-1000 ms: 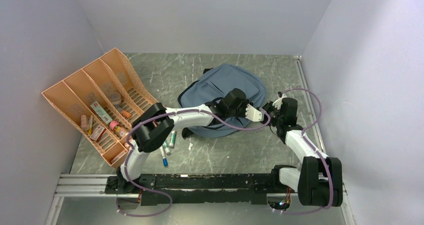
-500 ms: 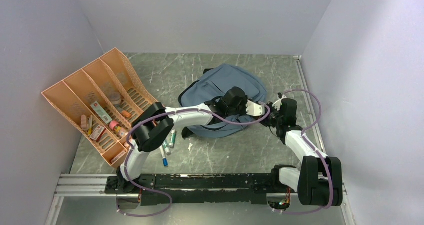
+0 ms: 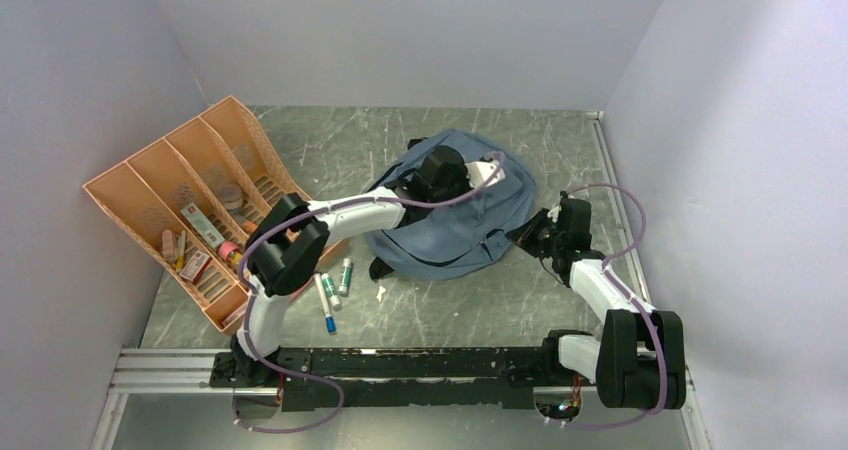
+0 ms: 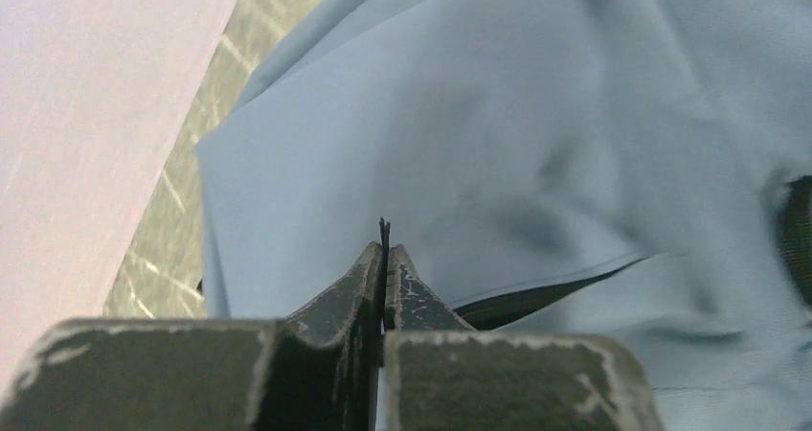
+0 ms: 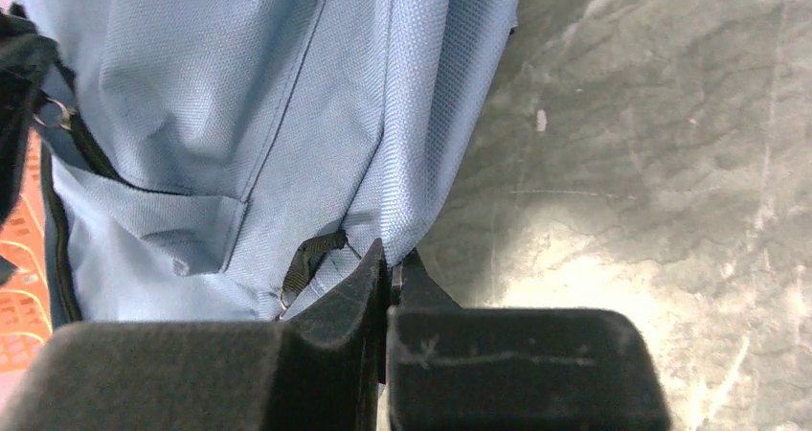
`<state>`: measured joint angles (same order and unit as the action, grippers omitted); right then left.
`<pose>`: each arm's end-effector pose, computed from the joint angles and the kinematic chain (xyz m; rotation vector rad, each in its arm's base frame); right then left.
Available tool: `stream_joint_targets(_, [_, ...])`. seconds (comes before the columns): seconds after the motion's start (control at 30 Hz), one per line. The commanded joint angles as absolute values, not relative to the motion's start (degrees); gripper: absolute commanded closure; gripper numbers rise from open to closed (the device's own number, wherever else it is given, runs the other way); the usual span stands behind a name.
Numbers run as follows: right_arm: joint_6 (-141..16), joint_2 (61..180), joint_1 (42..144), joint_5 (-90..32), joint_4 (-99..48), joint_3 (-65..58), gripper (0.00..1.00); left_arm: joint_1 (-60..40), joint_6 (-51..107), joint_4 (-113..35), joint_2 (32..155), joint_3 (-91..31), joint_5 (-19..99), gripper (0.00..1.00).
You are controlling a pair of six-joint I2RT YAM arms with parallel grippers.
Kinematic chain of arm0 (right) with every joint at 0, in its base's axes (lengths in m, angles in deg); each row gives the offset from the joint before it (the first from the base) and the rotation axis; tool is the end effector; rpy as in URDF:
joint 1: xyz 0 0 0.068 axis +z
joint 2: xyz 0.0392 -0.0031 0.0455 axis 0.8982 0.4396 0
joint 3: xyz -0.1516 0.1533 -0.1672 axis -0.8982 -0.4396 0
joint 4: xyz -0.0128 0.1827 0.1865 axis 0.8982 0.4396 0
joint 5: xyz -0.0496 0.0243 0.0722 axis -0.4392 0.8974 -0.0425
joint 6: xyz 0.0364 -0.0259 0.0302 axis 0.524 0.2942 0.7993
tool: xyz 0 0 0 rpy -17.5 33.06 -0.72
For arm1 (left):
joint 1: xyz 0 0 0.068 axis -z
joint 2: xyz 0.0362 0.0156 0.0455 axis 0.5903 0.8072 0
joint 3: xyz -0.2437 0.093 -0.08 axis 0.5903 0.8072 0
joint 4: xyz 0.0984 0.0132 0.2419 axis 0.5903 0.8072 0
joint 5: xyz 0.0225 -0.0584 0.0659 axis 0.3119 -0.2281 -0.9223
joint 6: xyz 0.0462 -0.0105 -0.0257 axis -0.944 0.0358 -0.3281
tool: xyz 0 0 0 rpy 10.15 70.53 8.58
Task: Pack the student bag
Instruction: Unzip the student bag at the center of the board.
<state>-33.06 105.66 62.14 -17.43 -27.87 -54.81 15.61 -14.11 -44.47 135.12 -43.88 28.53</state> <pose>0.2190 0.0050 0.1670 0.5787 2.2480 0.6964 0.2999 -0.3775 0.2262 1.2787 1.5304 -0.1853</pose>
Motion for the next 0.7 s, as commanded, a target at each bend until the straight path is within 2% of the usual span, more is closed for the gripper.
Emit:
stream_joint_targets(0.0, [-34.0,104.8,61.8,-23.3,-23.5,-53.1,1.0,11.3,-8.4,-49.2,131.8,-42.2,30.0,0.95])
stream_joint_targets(0.67, [-36.3,103.6,58.0,-27.3,-19.1,-52.2,1.0,-2.0,-5.7,-50.6,134.7,-42.3,29.1,0.95])
